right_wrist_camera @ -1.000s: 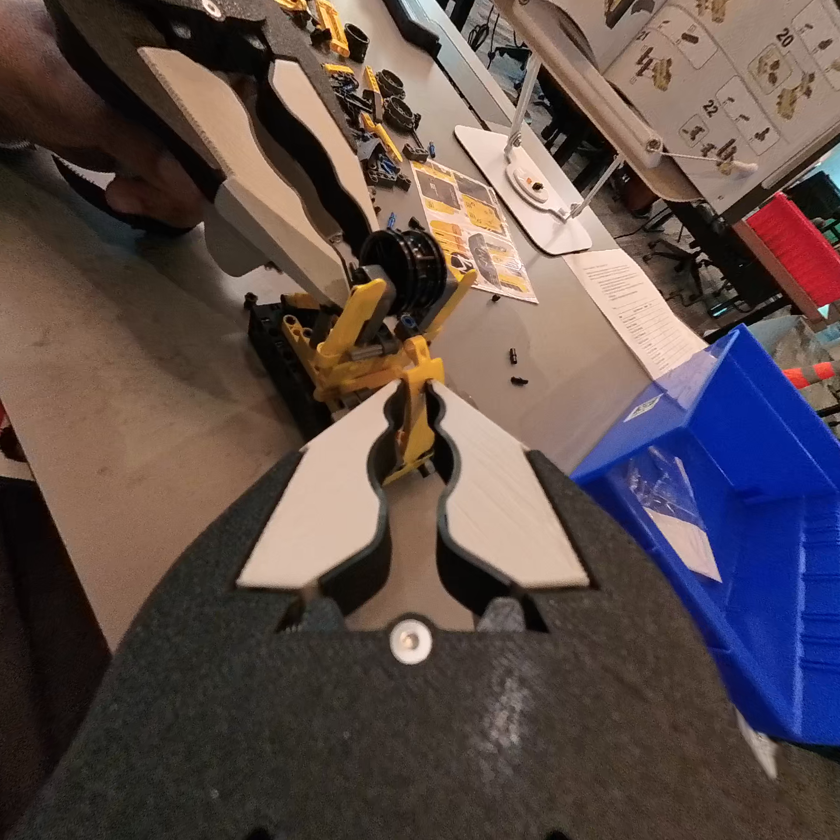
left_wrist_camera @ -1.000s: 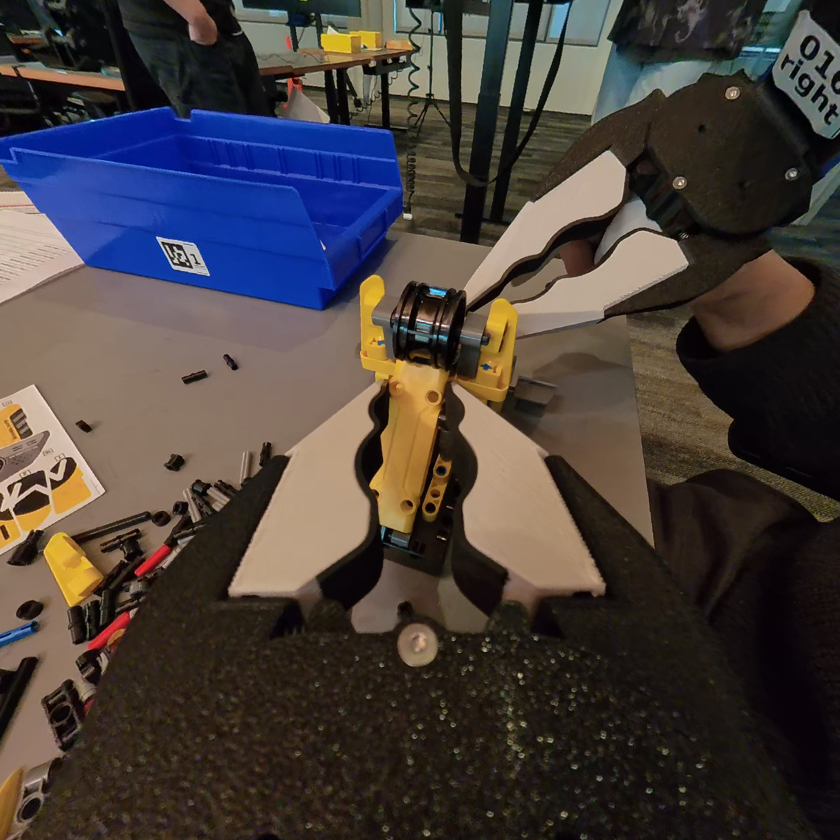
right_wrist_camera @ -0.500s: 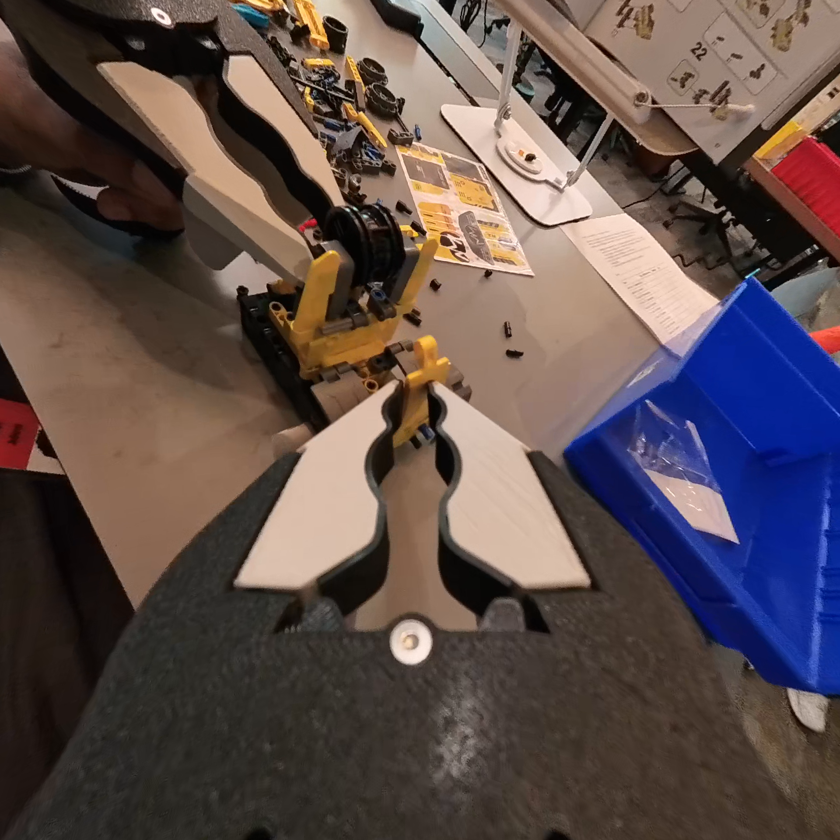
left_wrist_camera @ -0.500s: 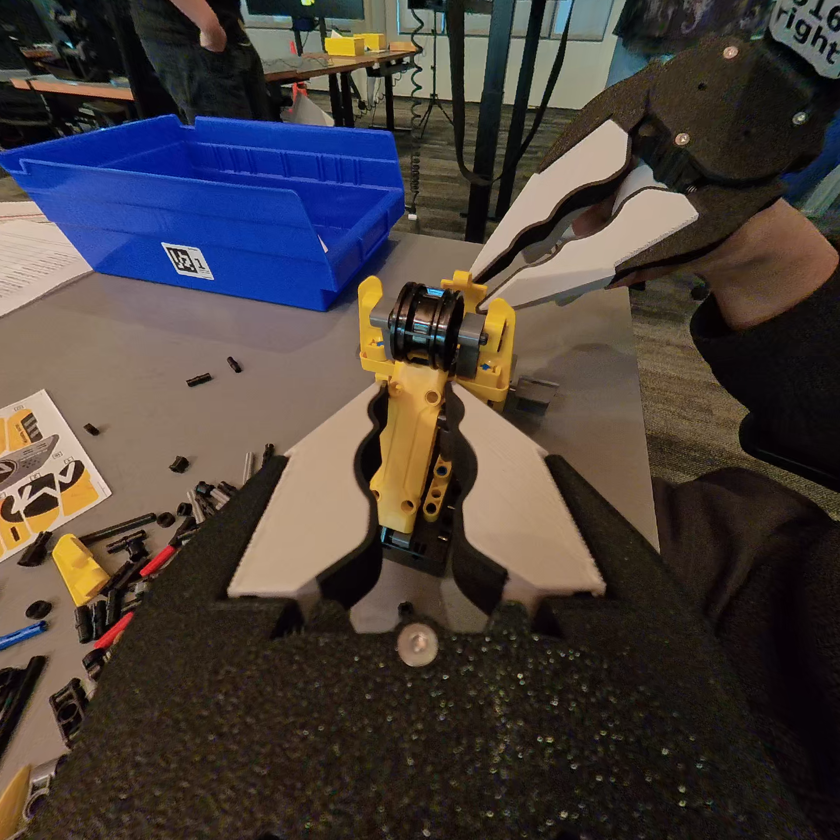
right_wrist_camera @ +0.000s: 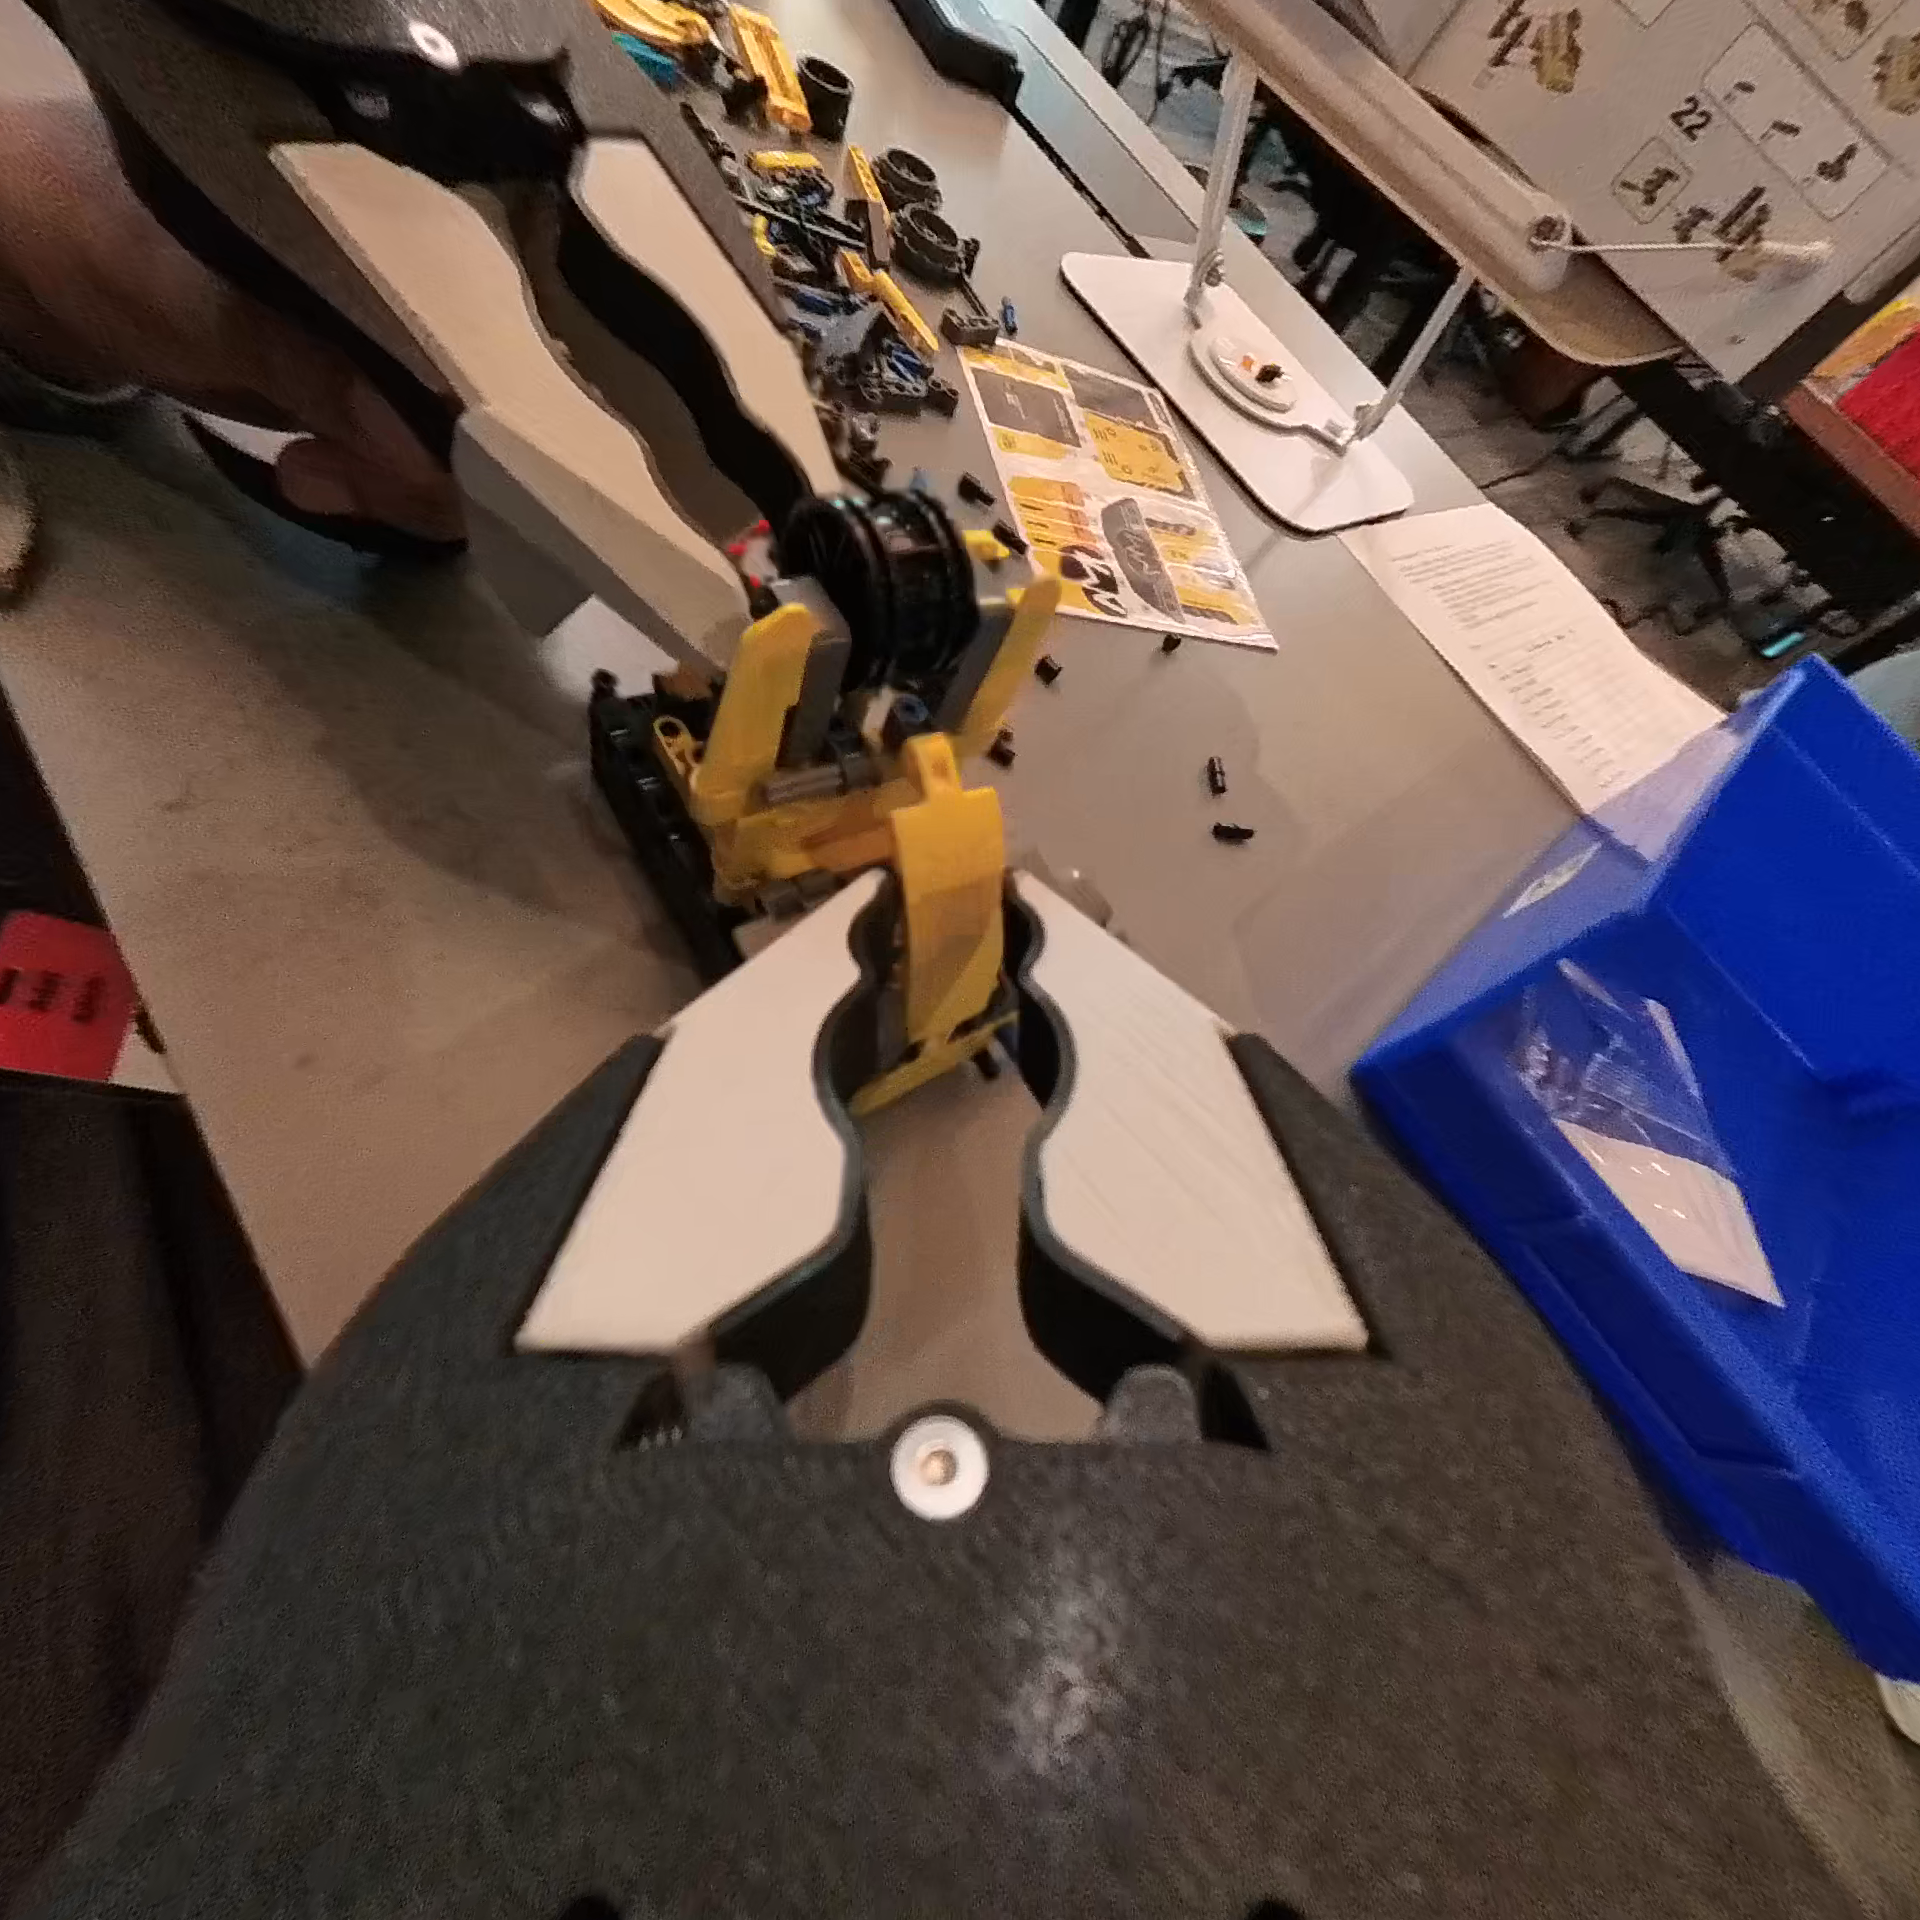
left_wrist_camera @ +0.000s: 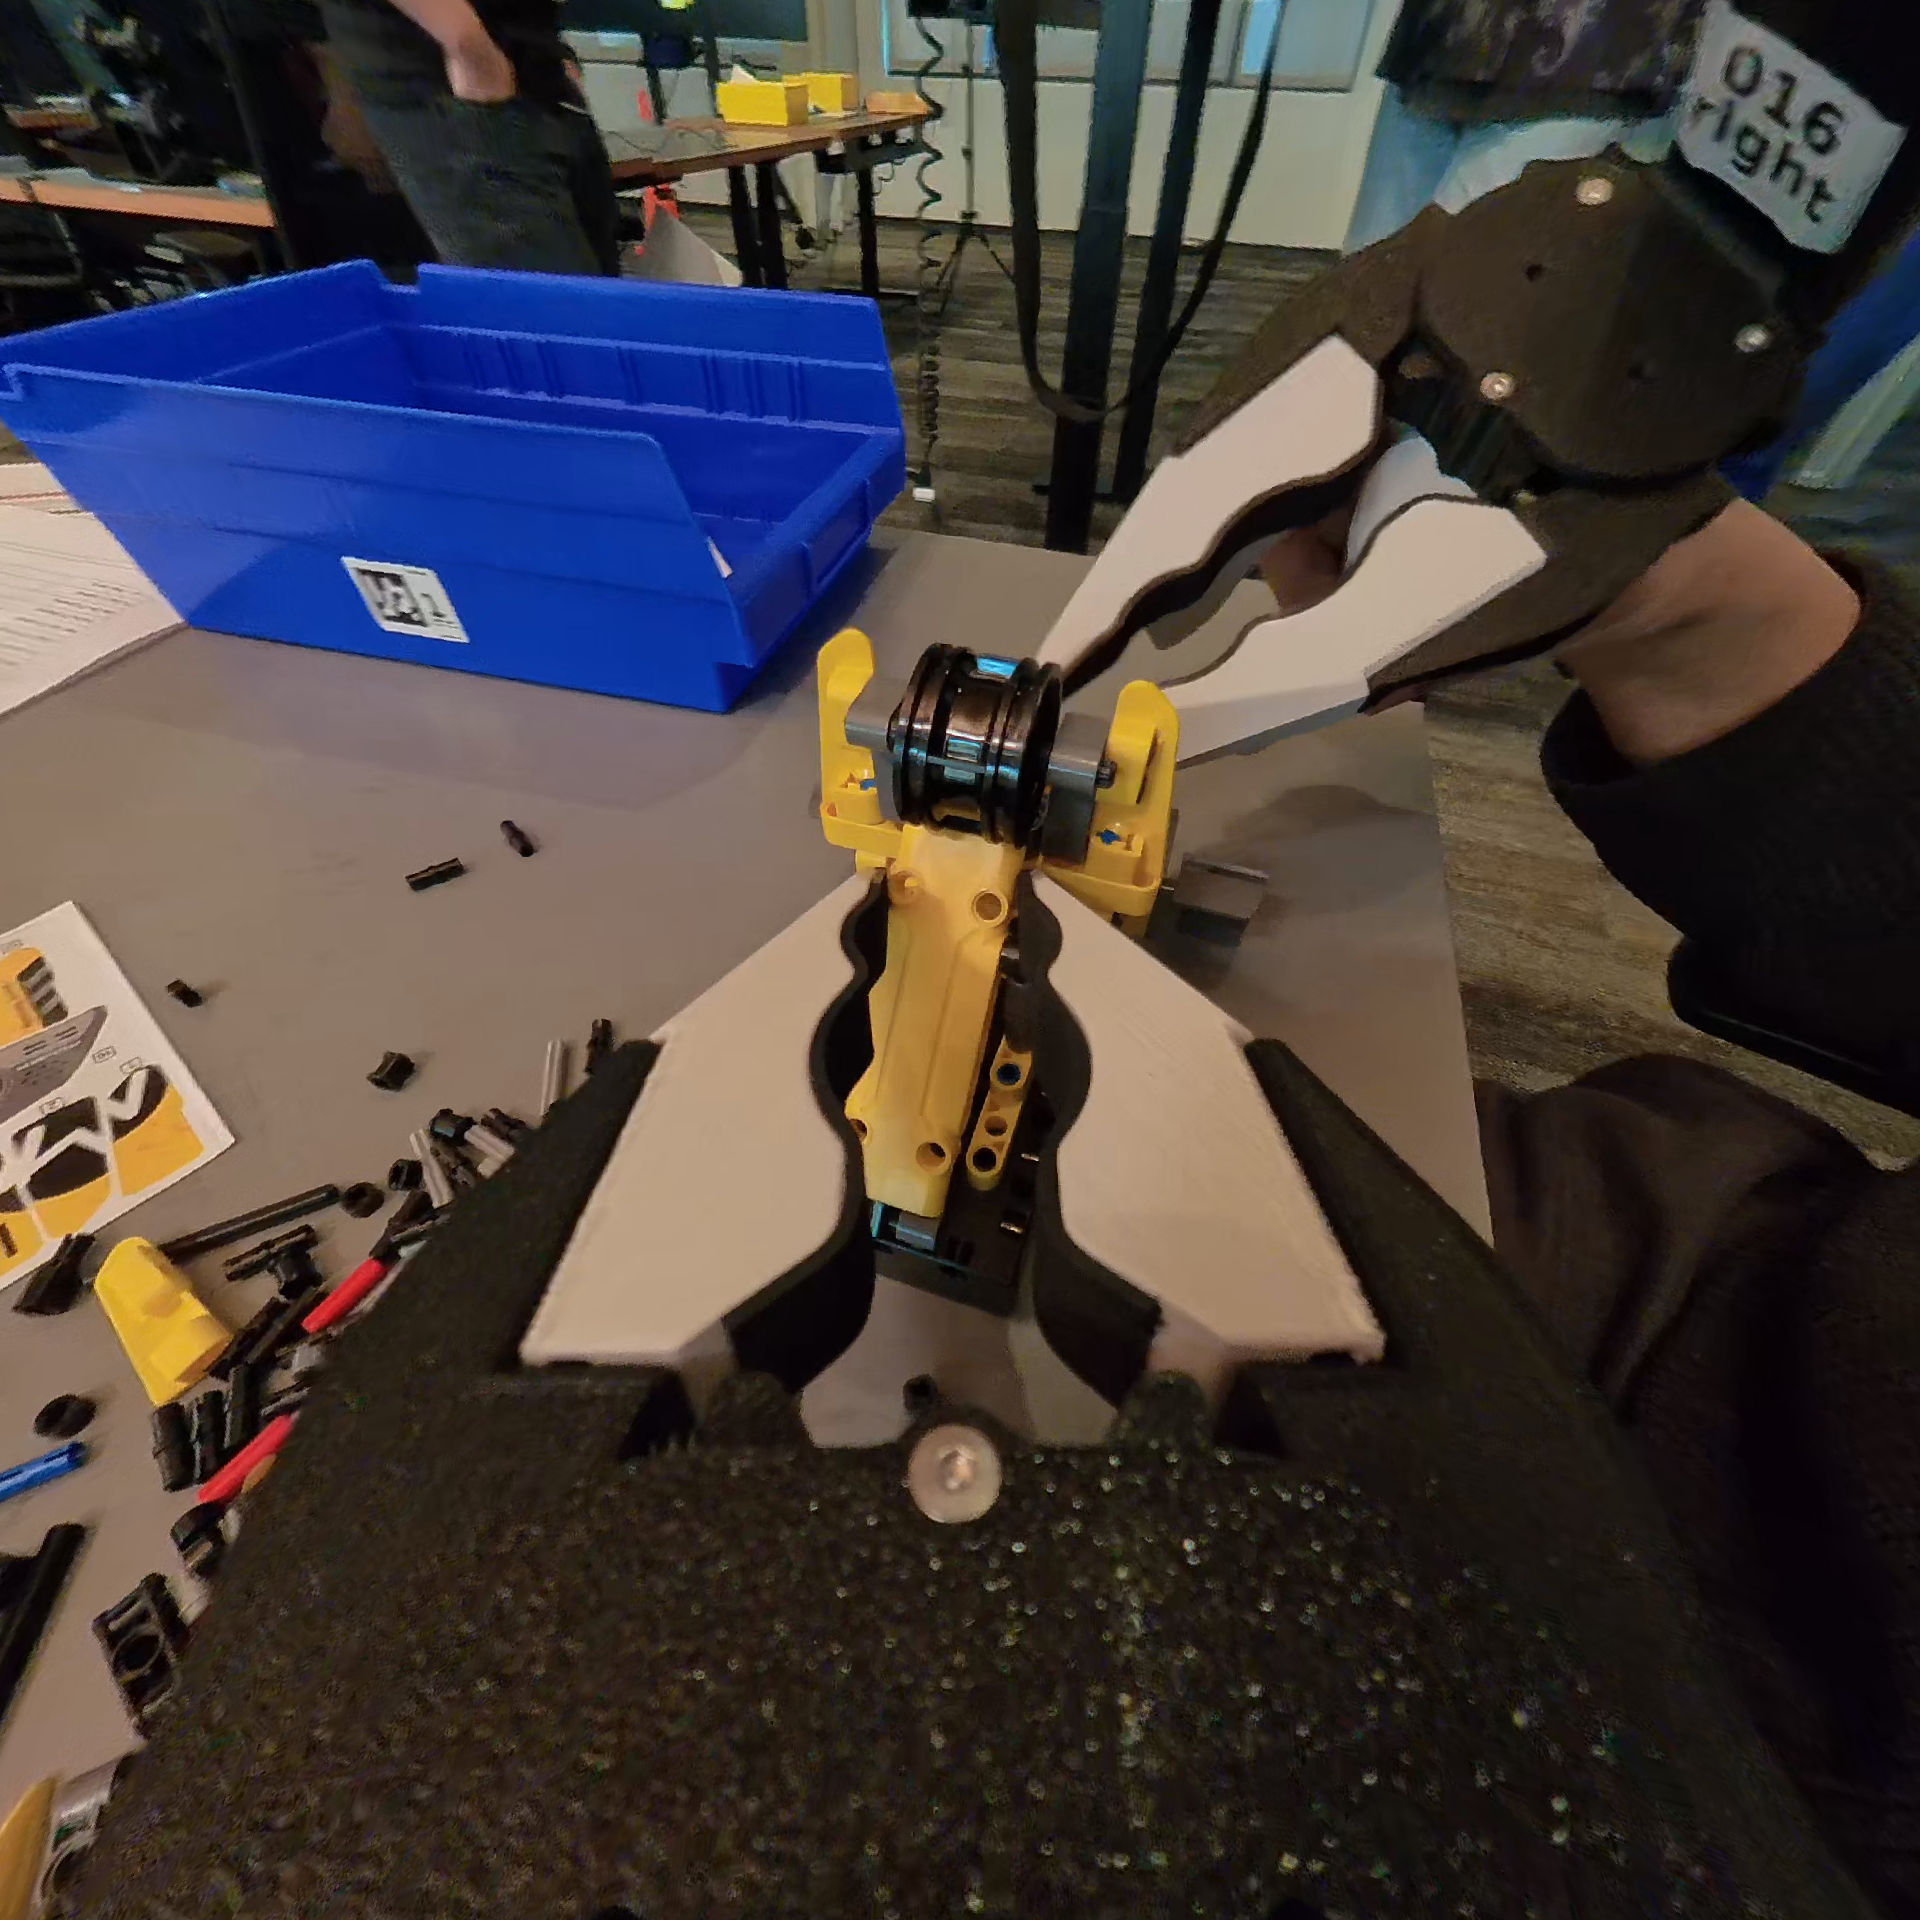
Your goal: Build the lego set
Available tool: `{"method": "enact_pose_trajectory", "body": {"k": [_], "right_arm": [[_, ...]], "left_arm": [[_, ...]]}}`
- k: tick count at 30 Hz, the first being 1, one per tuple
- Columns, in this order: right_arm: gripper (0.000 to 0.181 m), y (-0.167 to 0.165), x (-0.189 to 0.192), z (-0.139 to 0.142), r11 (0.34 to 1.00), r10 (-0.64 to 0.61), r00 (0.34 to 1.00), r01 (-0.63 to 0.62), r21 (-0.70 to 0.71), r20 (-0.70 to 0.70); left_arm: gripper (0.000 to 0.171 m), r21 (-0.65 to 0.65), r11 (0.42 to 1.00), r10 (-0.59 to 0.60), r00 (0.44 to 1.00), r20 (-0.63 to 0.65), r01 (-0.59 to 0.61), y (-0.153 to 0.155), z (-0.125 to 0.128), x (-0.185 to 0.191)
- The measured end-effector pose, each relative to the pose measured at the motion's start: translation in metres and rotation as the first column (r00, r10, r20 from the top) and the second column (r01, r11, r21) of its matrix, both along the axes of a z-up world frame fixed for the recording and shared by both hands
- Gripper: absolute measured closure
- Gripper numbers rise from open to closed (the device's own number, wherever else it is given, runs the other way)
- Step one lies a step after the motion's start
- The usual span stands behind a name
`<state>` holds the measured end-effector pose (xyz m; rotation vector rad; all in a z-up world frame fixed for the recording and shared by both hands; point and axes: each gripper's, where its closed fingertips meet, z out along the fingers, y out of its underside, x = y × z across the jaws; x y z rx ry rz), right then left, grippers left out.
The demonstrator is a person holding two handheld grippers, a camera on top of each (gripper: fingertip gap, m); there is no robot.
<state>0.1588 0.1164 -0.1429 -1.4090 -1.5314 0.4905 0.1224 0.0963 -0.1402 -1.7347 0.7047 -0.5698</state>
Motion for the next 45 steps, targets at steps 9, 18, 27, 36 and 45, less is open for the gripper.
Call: {"method": "enact_pose_trajectory", "body": {"k": [9,18,27,36,45], "right_arm": [[0.151,-0.034,0.006,0.037,0.973,0.196,0.962,-0.215,-0.087,-0.191],[0.150,-0.042,0.004,0.014,0.946,0.246,0.961,-0.266,-0.184,-0.126],[0.154,-0.054,0.008,-0.001,0.910,0.299,0.952,-0.303,-0.284,-0.062],[0.158,-0.052,0.012,0.002,0.889,0.302,0.949,-0.315,-0.331,-0.092],[0.176,-0.043,0.021,-0.001,0.890,0.284,0.955,-0.295,-0.347,-0.084]], "left_arm": [[0.148,-0.002,0.978,-0.211,0.977,0.007,0.211,-0.026,0.000,0.017],[0.148,-0.010,0.946,-0.322,0.946,0.025,0.323,-0.043,0.001,0.022],[0.147,-0.012,0.961,-0.276,0.961,0.029,0.276,-0.037,0.001,0.017],[0.143,-0.008,0.972,-0.234,0.971,0.045,0.235,-0.032,0.003,0.010],[0.145,0.013,0.980,-0.199,0.978,0.057,0.199,-0.029,0.007,0.006]]}}
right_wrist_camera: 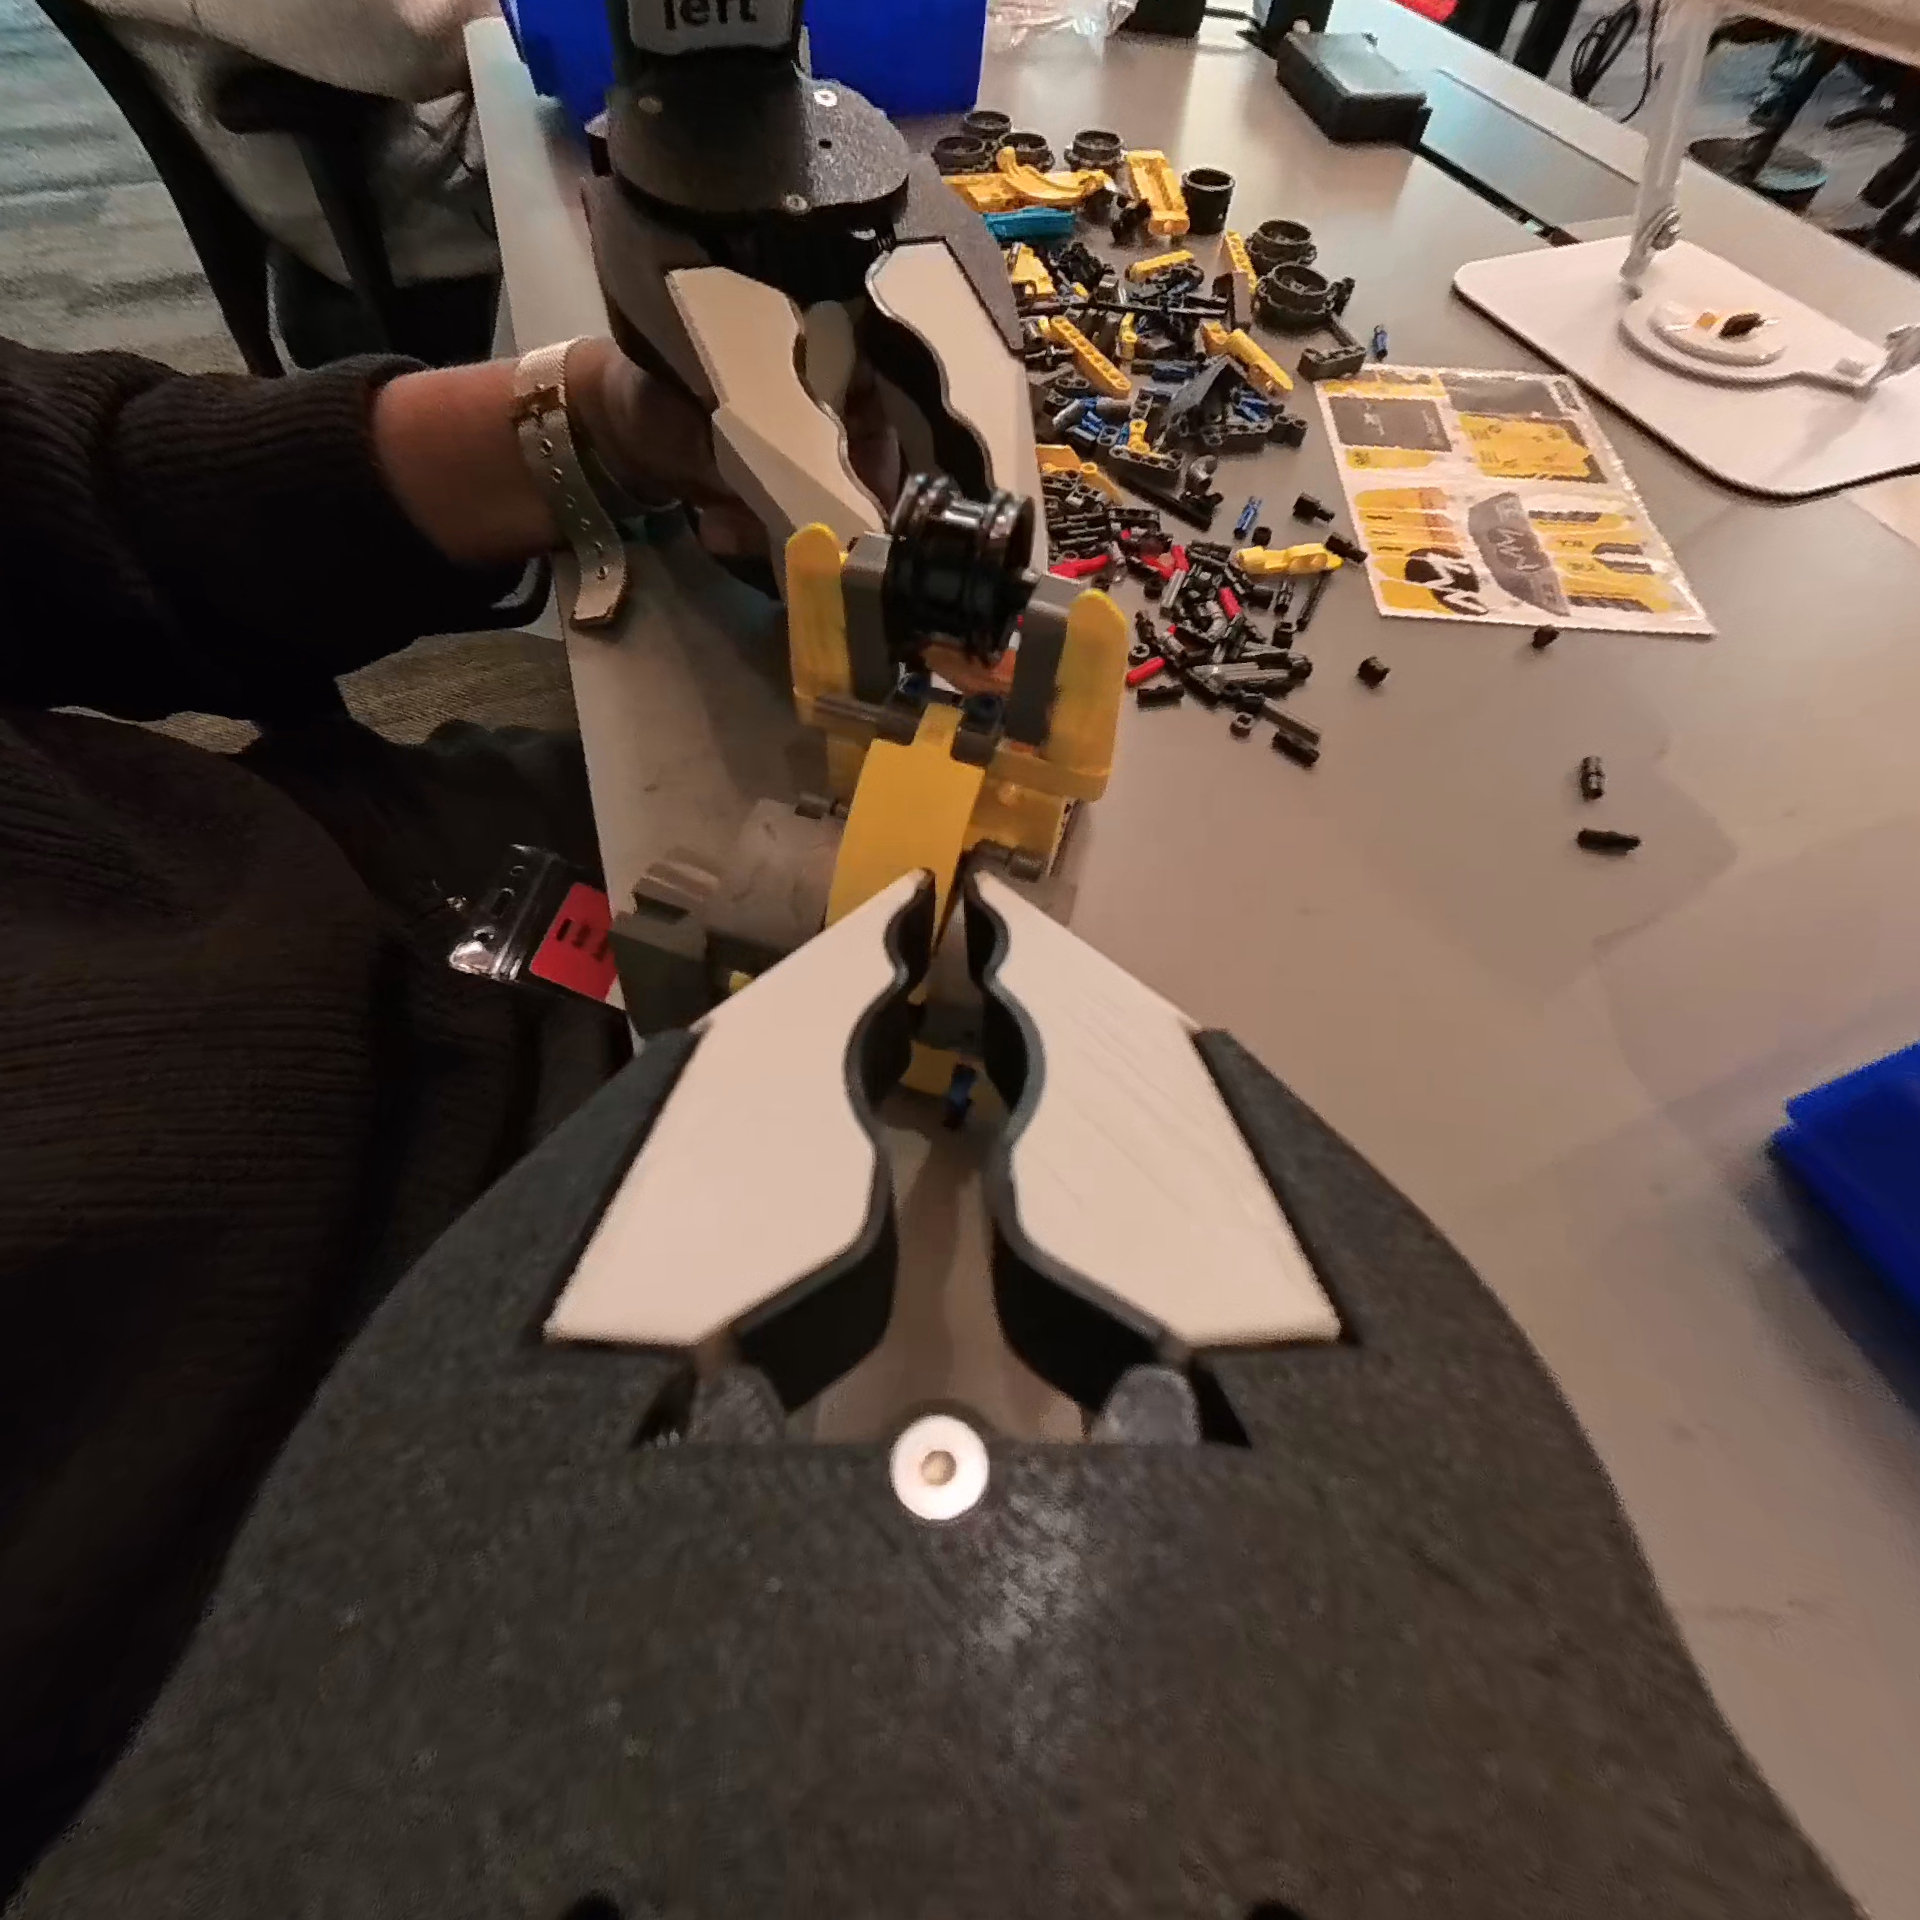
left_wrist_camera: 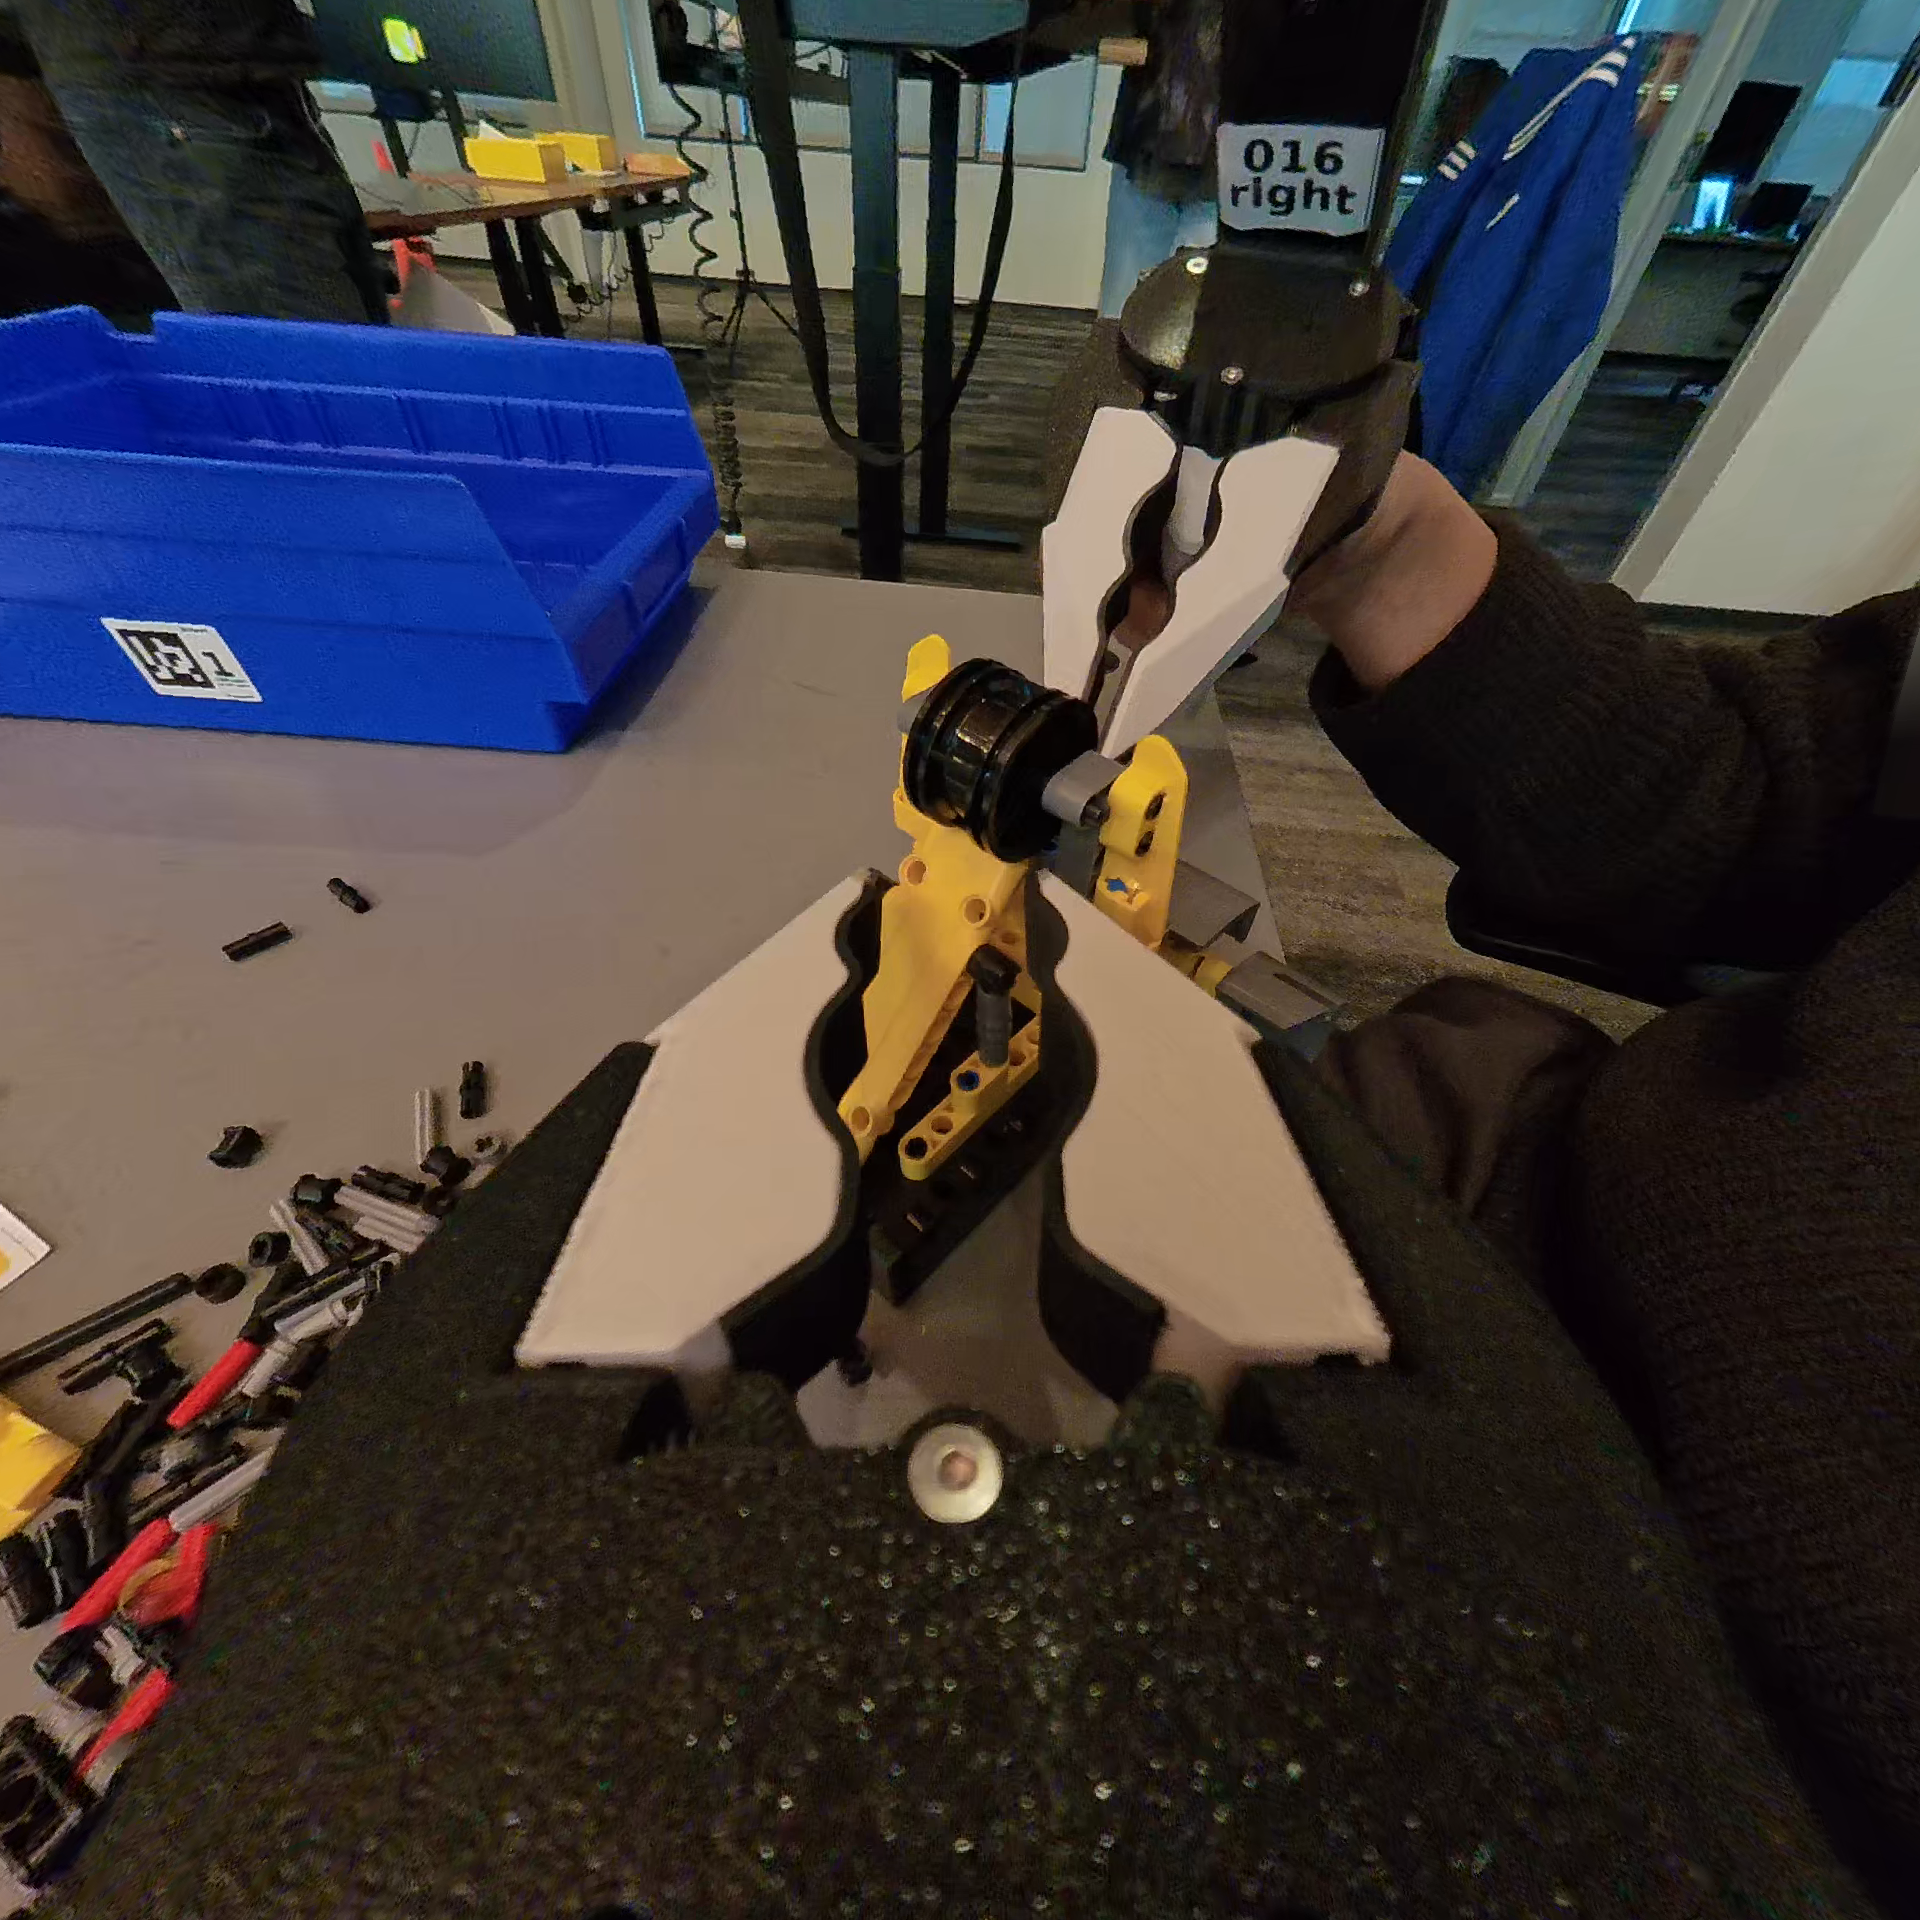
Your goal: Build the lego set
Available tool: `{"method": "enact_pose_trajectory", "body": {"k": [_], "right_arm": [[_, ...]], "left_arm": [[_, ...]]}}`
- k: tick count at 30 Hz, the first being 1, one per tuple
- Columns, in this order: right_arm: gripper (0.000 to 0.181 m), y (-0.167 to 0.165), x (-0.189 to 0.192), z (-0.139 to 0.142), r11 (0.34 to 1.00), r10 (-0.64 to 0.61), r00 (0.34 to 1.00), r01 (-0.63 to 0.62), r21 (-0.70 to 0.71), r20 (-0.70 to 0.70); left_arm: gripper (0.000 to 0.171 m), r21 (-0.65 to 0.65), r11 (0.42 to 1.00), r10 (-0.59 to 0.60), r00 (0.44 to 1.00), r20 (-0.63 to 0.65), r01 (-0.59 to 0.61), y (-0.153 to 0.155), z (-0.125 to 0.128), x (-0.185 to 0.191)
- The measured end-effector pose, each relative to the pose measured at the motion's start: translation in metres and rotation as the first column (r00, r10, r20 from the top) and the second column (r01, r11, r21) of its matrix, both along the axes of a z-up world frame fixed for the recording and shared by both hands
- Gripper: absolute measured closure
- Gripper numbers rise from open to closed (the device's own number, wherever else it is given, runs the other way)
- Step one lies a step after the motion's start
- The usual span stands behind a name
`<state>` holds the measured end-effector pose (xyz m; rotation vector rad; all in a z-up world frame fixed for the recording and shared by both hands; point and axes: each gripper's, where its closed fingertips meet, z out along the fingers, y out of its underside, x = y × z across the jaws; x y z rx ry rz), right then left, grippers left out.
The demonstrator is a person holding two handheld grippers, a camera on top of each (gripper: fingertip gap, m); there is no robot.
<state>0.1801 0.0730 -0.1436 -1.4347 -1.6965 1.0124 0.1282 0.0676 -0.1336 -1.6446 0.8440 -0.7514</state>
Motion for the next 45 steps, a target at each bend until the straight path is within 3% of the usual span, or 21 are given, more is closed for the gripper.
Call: {"method": "enact_pose_trajectory", "body": {"k": [9,12,18,25,30,33,36,38,41,45], "right_arm": [[0.173,0.002,-0.007,0.019,0.996,-0.045,0.996,0.051,0.074,-0.083],[0.164,0.002,-0.011,0.022,0.992,-0.070,0.994,0.079,0.100,-0.088],[0.150,-0.008,-0.016,0.001,0.988,-0.076,0.996,0.069,0.135,0.041],[0.154,-0.009,-0.020,-0.007,0.992,-0.105,0.992,0.099,0.082,0.073],[0.156,-0.010,-0.015,-0.003,0.994,-0.106,0.994,0.106,-0.001,0.039],[0.156,-0.010,-0.015,-0.003,0.994,-0.103,0.994,0.104,-0.030,0.033],[0.156,-0.010,-0.014,-0.003,0.993,-0.108,0.994,0.109,-0.041,0.026],[0.156,-0.010,-0.014,-0.003,0.992,-0.111,0.994,0.112,-0.051,0.016],[0.156,-0.010,-0.014,-0.003,0.992,-0.113,0.994,0.114,-0.063,0.013],[0.156,-0.010,-0.017,-0.005,0.990,-0.127,0.992,0.128,-0.052,0.027]], "left_arm": [[0.145,0.039,0.999,0.038,0.999,0.006,-0.038,0.002,0.004,-0.005],[0.145,0.048,0.998,0.043,0.999,0.003,-0.043,0.002,0.004,-0.005],[0.145,0.052,0.997,0.056,0.998,0.003,-0.056,0.004,0.004,-0.007],[0.145,0.094,0.990,0.107,0.994,-0.005,-0.106,0.006,0.007,-0.011],[0.144,0.143,0.962,0.221,0.971,0.090,-0.232,0.006,0.026,-0.034],[0.144,0.123,0.960,0.227,0.956,0.187,-0.252,-0.006,0.048,-0.038],[0.139,0.100,0.959,0.251,0.959,0.132,-0.265,-0.018,0.053,-0.019],[0.127,0.115,0.925,0.362,0.932,0.029,-0.363,-0.019,0.040,-0.008],[0.125,0.189,0.879,0.465,0.877,-0.125,-0.439,-0.027,0.010,0.011],[0.122,0.263,0.776,0.622,0.766,-0.164,-0.574,-0.019,0.002,0.008]]}}
